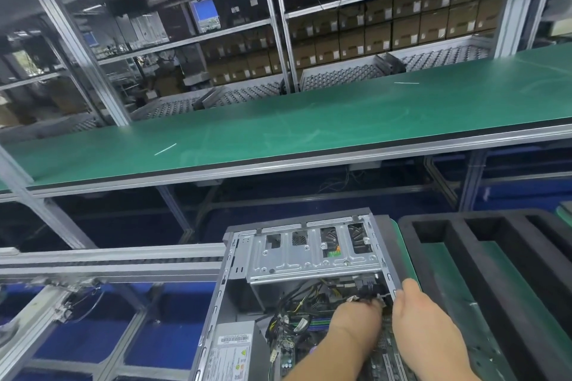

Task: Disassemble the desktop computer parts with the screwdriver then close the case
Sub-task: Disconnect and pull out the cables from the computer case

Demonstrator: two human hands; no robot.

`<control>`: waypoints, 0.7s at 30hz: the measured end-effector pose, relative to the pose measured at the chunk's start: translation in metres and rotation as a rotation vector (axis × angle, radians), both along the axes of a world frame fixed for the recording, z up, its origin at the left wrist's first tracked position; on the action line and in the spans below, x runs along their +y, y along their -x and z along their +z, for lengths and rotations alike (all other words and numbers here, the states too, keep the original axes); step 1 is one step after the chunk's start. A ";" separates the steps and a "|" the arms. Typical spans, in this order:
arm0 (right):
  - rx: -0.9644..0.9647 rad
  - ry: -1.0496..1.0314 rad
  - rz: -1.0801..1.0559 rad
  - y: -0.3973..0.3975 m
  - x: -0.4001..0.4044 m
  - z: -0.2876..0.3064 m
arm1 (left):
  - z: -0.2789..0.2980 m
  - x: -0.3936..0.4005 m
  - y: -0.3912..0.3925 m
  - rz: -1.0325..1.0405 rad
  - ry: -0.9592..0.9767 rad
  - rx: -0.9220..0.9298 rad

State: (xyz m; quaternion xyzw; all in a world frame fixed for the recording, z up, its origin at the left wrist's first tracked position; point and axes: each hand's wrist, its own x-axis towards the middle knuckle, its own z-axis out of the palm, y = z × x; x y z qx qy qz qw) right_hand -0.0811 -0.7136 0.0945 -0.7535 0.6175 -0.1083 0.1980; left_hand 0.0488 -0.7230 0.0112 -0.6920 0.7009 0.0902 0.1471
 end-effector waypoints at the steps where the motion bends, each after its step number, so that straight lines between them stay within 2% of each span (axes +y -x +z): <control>1: 0.001 0.004 -0.003 0.000 -0.001 -0.001 | 0.000 -0.001 0.000 0.001 -0.003 0.005; 6: -0.034 0.027 0.011 -0.001 0.000 -0.002 | 0.001 -0.003 -0.005 0.002 -0.015 -0.022; 21: 0.050 0.017 0.014 0.000 -0.003 -0.006 | 0.002 -0.004 0.000 -0.006 -0.011 -0.049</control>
